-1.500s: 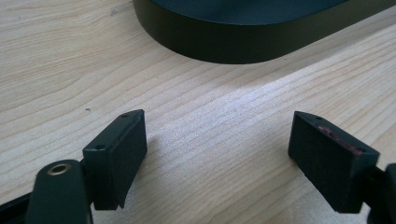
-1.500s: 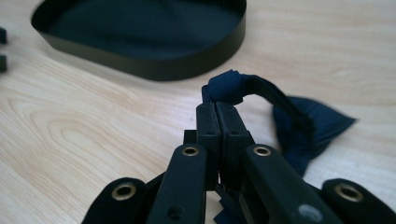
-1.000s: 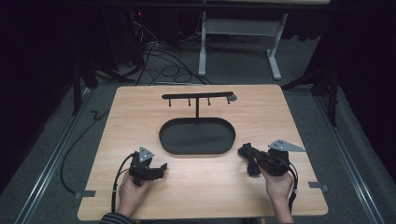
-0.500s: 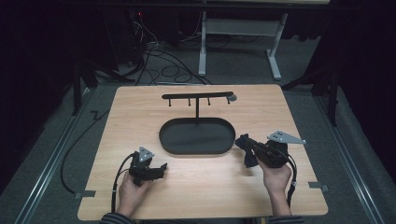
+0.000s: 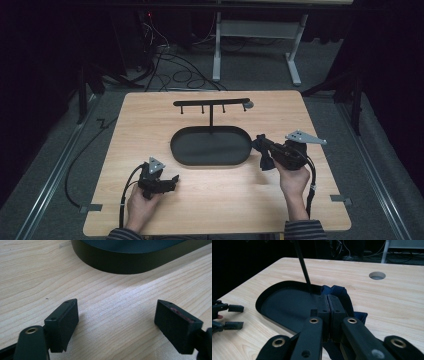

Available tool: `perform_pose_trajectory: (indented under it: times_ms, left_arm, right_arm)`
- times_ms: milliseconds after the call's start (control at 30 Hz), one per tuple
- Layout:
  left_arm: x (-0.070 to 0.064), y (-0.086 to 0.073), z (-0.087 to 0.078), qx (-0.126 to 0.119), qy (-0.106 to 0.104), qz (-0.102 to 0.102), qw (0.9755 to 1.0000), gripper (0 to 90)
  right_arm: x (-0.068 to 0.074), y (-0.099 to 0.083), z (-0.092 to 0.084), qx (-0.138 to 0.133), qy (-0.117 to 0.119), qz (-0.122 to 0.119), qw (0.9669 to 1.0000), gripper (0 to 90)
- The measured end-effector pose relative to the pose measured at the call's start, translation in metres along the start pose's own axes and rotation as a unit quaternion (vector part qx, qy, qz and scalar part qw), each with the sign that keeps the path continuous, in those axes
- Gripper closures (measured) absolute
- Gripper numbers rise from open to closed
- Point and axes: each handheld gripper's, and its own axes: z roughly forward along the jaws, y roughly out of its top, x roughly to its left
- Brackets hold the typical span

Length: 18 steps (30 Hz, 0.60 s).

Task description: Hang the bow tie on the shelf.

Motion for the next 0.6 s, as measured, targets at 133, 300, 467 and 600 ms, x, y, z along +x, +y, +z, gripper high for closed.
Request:
perform_pose_trajectory:
  times_ms: [133,300,467,600]
  left_arm:
    - [0.0,0.0,0.0,0.0,-0.001,0.0,1.0,20.0]
    - [0.0,0.0,0.0,0.0,0.0,0.0,1.0,20.0]
    - [0.0,0.0,0.0,0.0,0.0,0.0,1.0,20.0]
    - [0.0,0.0,0.0,0.0,0.0,0.0,1.0,20.0]
  right_arm:
    - [-0.001,0.004,0.001,-0.001,-0.002,0.003,1.0,90.0]
    - [-0.003,0.011,0.005,-0.005,-0.006,0.004,1.0,90.0]
    - [-0.004,0.017,0.009,-0.006,-0.006,0.005,0.9999,90.0]
    - [-0.004,0.02,0.012,-0.007,-0.007,0.006,0.9999,90.0]
